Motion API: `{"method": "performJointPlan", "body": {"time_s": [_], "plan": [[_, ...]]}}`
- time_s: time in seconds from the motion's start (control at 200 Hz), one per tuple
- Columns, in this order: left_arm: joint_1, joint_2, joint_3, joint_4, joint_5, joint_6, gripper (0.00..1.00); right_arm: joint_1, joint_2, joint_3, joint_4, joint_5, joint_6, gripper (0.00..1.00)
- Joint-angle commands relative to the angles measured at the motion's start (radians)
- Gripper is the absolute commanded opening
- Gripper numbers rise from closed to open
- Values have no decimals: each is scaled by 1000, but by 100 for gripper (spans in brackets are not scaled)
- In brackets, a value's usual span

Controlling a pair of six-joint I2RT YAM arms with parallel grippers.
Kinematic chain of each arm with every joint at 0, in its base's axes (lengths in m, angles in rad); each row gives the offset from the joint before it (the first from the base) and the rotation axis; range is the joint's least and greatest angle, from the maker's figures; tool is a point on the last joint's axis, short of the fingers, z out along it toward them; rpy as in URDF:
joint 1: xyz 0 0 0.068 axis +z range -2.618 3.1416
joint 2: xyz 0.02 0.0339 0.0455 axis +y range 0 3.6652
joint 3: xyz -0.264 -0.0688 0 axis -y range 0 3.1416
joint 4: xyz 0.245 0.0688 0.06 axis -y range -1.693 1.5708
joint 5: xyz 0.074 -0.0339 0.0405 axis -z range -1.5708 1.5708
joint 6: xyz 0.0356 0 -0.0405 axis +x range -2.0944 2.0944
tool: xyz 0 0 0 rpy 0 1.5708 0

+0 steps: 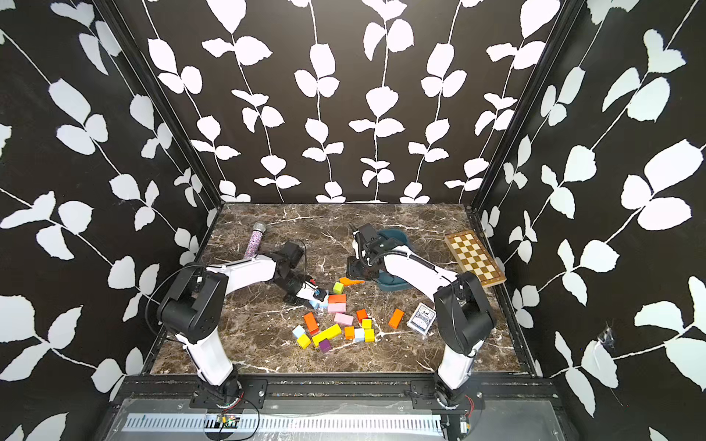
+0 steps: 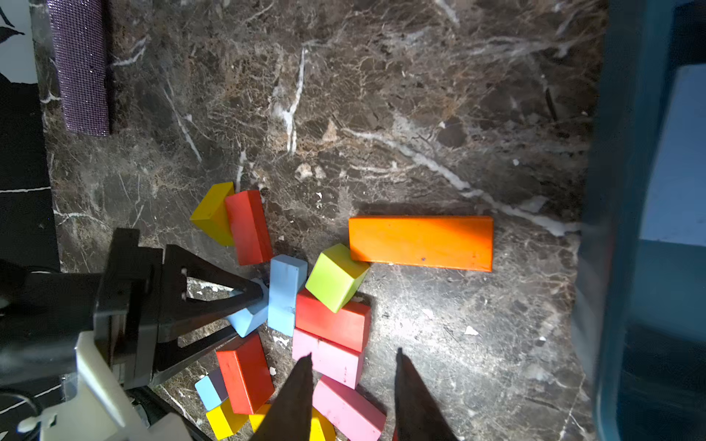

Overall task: Pick out the blue building blocks
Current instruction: Pick up the building block from the center of the board.

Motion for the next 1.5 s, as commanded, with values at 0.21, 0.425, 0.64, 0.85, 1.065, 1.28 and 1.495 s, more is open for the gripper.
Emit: {"method": "performJointPlan", "body": {"time_s": [0.21,0.425,0.64,0.85,1.065,1.28,1.495], "plan": [[-3,-149,3,74,178,-177,21,-8,-100,-78,130,-88,59,38],[-3,-220,-25,356,259,-452,22,-17,-96,-107,266,-270,129,43],[-4,-220,-21,488,280,-564,23,-22,-78,-91,328,-347,152,44],[-3,-232,-30,582,301,-657,23,-35,-65,-82,306,-337,143,44],[-3,-255,-59,682,373,-730,24,-52,-77,-98,385,-370,174,44],[-3,-252,-70,754,396,-784,28,-60,-88,-117,468,-439,199,34],[-3,-241,-58,724,358,-761,56,-91,-124,-117,386,-386,149,15]]}}
